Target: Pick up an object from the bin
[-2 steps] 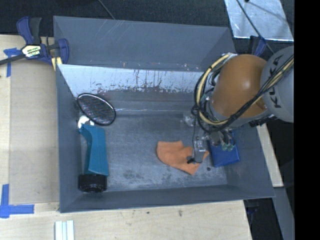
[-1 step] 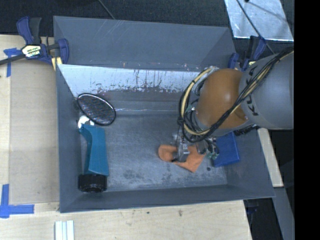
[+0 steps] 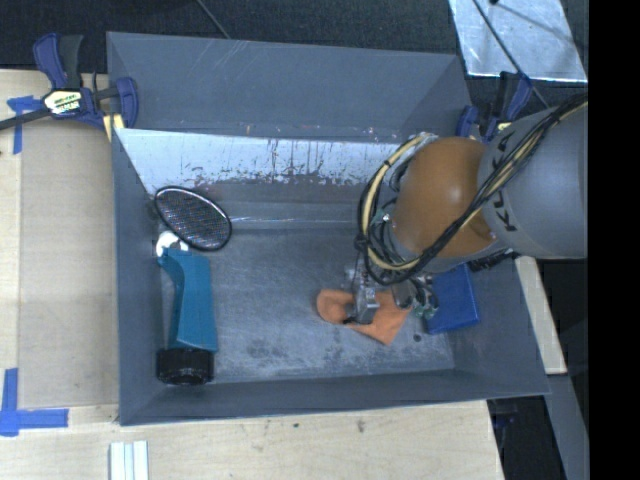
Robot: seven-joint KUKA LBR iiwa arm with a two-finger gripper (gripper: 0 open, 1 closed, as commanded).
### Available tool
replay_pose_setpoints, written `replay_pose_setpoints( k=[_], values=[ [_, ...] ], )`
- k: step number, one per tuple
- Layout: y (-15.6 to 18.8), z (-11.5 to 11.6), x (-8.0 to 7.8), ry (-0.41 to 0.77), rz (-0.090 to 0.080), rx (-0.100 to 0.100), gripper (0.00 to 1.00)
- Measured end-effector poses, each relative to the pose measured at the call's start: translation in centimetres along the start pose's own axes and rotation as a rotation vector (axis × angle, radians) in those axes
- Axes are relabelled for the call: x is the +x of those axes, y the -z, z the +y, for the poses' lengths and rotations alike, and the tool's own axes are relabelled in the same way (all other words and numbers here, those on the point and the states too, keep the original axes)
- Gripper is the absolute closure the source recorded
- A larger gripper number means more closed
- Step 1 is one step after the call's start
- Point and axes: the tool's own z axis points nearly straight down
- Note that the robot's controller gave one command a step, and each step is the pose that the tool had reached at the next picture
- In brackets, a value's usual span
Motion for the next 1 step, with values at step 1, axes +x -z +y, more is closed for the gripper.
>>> replay_pose_setpoints(
  k=[1],
  values=[
    [16.85, 1.55, -1.48, 0.076, -0.007, 0.0, 1.0]
  ],
)
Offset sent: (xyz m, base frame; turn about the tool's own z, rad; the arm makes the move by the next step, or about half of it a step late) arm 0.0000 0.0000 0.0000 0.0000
